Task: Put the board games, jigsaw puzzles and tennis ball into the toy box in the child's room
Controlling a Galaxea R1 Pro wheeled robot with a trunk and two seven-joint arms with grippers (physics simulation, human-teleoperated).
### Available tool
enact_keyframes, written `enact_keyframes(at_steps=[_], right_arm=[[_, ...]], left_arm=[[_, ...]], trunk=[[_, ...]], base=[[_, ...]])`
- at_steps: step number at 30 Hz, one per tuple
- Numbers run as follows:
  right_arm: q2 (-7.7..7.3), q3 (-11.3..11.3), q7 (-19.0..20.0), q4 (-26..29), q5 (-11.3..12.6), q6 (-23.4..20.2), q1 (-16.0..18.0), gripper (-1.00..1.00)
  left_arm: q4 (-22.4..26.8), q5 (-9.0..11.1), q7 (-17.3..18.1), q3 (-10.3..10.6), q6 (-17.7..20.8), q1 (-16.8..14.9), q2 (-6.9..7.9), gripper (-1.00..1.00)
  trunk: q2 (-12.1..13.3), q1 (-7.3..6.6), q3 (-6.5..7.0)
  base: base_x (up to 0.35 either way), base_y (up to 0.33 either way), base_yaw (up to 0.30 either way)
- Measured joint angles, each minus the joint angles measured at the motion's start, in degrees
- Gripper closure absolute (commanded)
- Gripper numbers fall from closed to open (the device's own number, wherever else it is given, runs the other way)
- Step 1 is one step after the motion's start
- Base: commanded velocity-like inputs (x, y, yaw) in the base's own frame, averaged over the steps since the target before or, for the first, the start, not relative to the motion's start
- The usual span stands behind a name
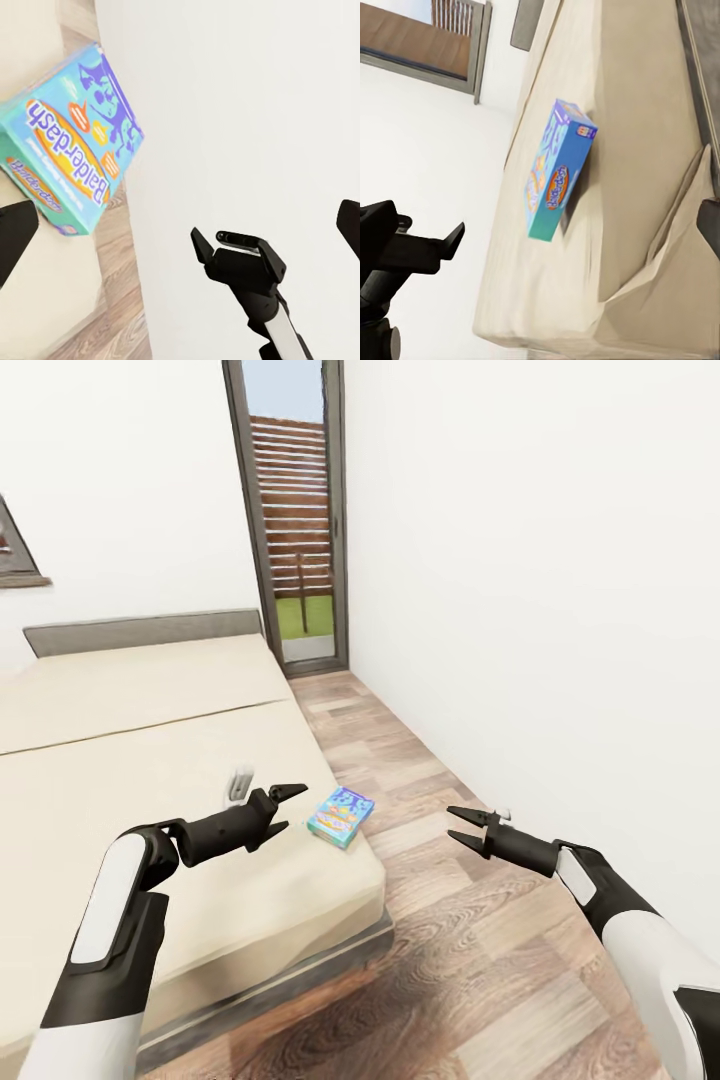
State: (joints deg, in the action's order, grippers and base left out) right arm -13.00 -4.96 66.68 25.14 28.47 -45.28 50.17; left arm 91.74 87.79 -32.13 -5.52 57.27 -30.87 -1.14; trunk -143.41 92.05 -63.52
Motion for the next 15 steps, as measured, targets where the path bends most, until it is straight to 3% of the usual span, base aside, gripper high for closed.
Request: enact_keyframes(at_steps=[15], right_arm=[[-0.02, 0.00, 0.13, 0.00, 0.02, 0.00, 0.00, -1.00]], left_arm=[[-0.08, 0.11, -0.04, 0.00, 0.06, -0.06, 0.06, -1.00]], trunk=[[0.00, 0.00, 0.00]], base=[[0.000, -0.001, 0.236]])
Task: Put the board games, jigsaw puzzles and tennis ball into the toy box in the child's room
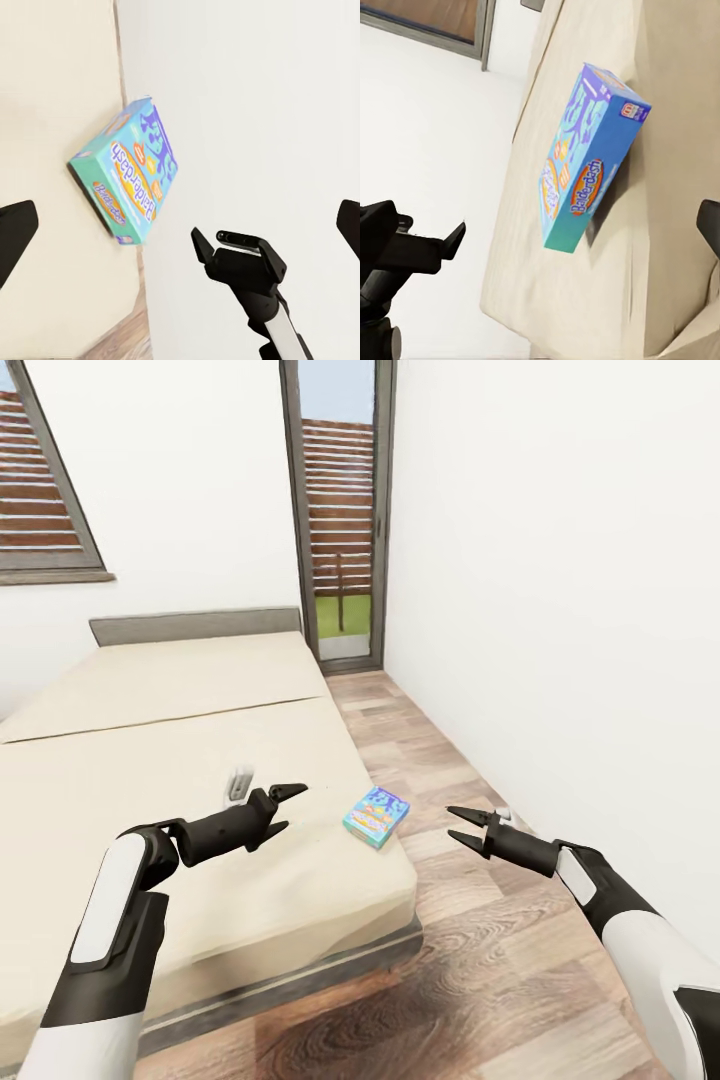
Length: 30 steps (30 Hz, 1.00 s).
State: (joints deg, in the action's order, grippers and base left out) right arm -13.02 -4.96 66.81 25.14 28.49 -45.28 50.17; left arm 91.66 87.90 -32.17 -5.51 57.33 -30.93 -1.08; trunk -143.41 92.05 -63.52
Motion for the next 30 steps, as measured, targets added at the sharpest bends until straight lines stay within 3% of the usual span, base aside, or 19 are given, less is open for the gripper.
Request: enact_keyframes(at_steps=[30], right_arm=[[-0.39, 0.00, -0.05, 0.01, -0.03, -0.09, -0.05, -1.00]], left_arm=[[-0.01, -0.24, 0.02, 0.10, 0.00, 0.04, 0.00, -1.00]], trunk=[[0.00, 0.00, 0.00]], base=[[0.000, 0.000, 0.040]])
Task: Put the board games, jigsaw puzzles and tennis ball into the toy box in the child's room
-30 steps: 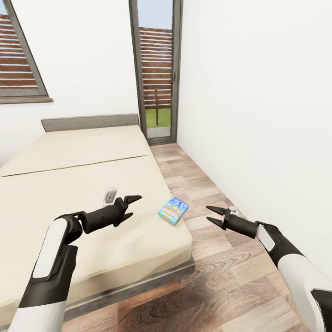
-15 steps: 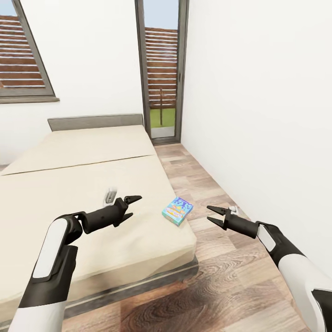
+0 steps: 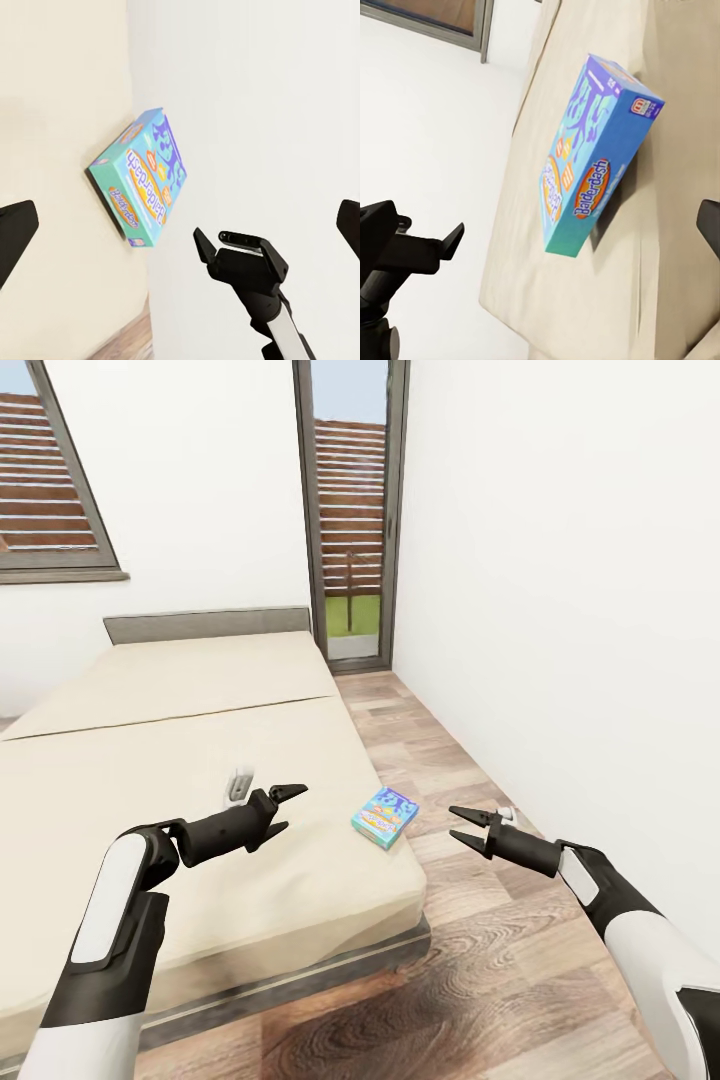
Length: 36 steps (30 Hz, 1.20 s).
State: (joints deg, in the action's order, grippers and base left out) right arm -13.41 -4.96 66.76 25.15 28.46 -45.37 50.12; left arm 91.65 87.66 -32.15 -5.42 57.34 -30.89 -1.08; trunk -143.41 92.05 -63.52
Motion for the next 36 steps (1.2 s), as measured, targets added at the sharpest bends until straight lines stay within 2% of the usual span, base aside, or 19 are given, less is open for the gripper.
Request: enact_keyframes(at_steps=[19, 30, 36], right_arm=[[0.22, 0.01, -0.39, -0.13, -0.09, 0.00, 0.01, -1.00], [0.52, 0.01, -1.11, -0.45, -0.11, 0.03, 0.03, -1.00], [0.61, 0.01, -2.71, -0.55, 0.00, 0.04, 0.04, -1.00]], left_arm=[[-0.01, -0.12, -0.06, -0.17, 0.00, 0.38, 0.15, -1.00], [-0.01, -0.07, 0.02, -0.12, 0.02, 0.43, 0.17, -1.00], [-0.01, -0.04, 0.04, -0.10, 0.02, 0.43, 0.17, -1.00]], trunk=[[0.00, -0.01, 0.00], [0.00, 0.00, 0.00], [0.00, 0.00, 0.00]], base=[[0.132, 0.000, 0.001], [0.036, 0.000, 0.000], [0.009, 0.000, 0.000]])
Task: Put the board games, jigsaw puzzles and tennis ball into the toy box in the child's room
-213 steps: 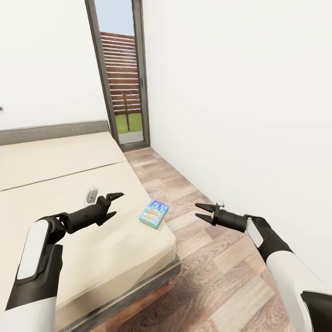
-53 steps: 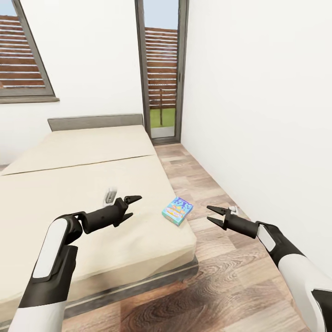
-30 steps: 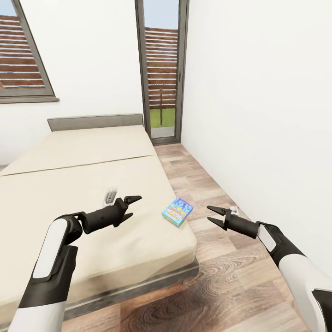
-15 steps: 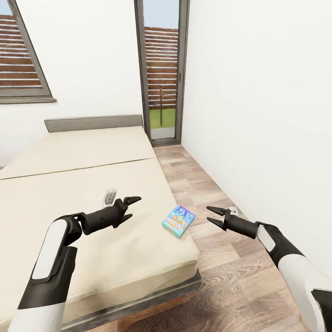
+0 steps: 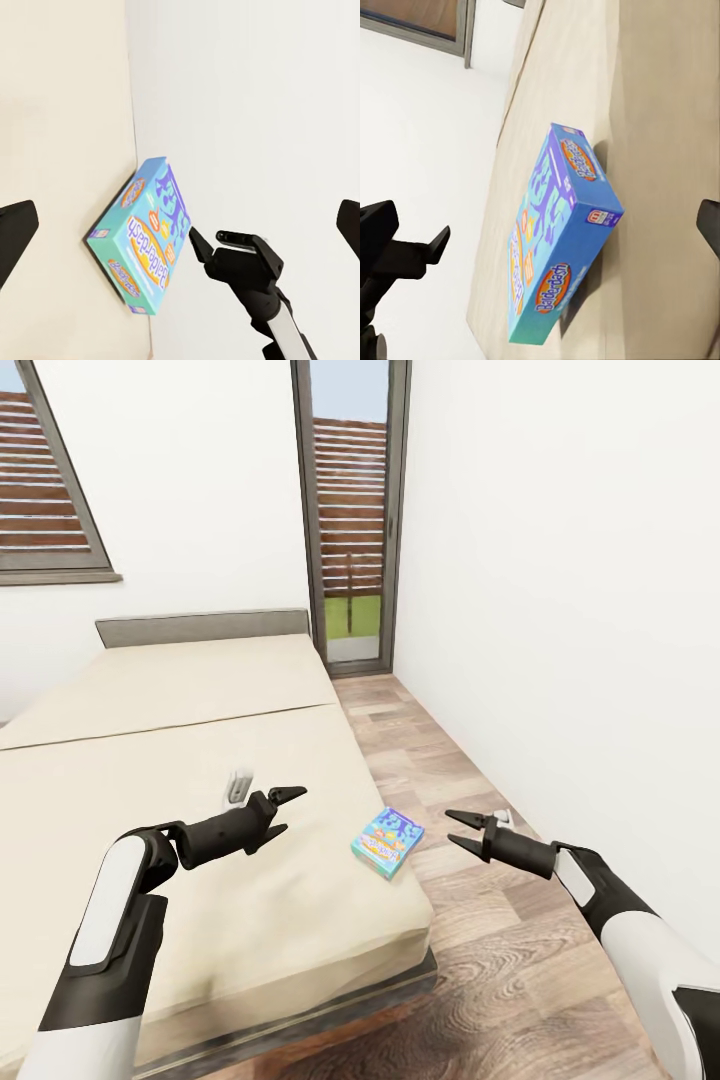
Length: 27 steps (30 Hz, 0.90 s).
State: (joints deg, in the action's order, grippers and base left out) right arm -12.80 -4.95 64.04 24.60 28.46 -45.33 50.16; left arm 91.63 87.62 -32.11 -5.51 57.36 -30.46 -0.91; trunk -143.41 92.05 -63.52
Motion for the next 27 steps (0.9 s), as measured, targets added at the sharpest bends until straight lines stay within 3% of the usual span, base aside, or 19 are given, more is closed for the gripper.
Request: enact_keyframes(at_steps=[27], right_arm=[[0.20, 0.05, -2.99, -0.14, 0.14, 0.01, -0.11, -1.00]], left_arm=[[0.00, -0.02, 0.01, 0.01, -0.02, 0.01, -0.08, -1.00]], trunk=[[0.00, 0.00, 0.06]], base=[[0.002, 0.000, 0.046]])
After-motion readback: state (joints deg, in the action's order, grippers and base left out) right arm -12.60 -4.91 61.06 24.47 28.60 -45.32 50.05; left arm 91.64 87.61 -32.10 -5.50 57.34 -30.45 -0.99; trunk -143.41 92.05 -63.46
